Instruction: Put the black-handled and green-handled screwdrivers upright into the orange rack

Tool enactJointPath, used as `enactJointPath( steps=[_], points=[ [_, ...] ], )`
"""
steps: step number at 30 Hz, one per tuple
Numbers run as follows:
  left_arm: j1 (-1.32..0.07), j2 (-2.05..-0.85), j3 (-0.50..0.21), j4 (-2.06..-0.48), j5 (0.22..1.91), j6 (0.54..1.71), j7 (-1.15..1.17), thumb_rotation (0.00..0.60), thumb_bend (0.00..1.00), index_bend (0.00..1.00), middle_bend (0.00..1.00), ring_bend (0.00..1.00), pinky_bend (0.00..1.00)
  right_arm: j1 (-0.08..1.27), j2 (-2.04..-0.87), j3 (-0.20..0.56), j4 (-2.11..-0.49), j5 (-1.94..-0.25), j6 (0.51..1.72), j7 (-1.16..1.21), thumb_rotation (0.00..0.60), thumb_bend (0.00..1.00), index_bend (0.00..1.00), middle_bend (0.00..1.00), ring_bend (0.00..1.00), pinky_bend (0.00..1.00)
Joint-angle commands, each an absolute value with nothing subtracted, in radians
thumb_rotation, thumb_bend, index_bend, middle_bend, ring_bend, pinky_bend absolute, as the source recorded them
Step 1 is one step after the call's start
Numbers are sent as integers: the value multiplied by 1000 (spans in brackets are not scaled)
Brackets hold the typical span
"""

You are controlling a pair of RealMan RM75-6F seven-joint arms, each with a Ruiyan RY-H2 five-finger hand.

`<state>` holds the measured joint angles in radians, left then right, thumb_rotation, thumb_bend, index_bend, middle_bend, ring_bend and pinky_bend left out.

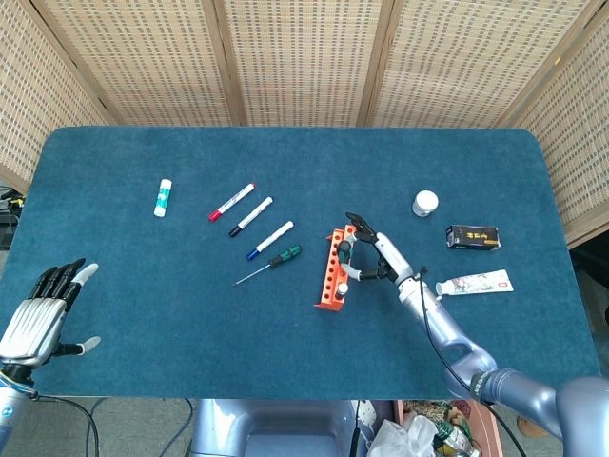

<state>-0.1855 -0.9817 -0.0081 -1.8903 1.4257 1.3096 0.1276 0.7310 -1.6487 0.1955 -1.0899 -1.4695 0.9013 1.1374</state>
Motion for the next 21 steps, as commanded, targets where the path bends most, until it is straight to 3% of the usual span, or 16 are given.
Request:
enactJointPath(
  steps=[1, 6, 16, 21],
  points=[
    [-185, -981, -8, -1891, 1426, 1310, 127, 600, 0, 0, 0, 0, 0, 732, -1646, 195, -1093, -1469, 904, 1138, 600, 390, 468, 0, 0, 0],
    [-185, -980, -8, -1890, 1427, 1310, 126, 600, 0, 0, 0, 0, 0, 735, -1641, 193, -1099, -1466, 903, 1141, 600, 282, 422, 0, 0, 0],
    [-185, -979, -7, -1890, 1428, 1311, 125, 600, 0, 0, 0, 0, 0, 740, -1631, 185, -1108, -1461, 896, 1139, 600, 202, 365, 0, 0, 0],
    [-185, -978, -7, -1890, 1429, 1311, 123, 600, 0, 0, 0, 0, 0, 739, -1615, 190, -1128, -1459, 908, 1140, 600, 138, 257, 0, 0, 0]
  ],
)
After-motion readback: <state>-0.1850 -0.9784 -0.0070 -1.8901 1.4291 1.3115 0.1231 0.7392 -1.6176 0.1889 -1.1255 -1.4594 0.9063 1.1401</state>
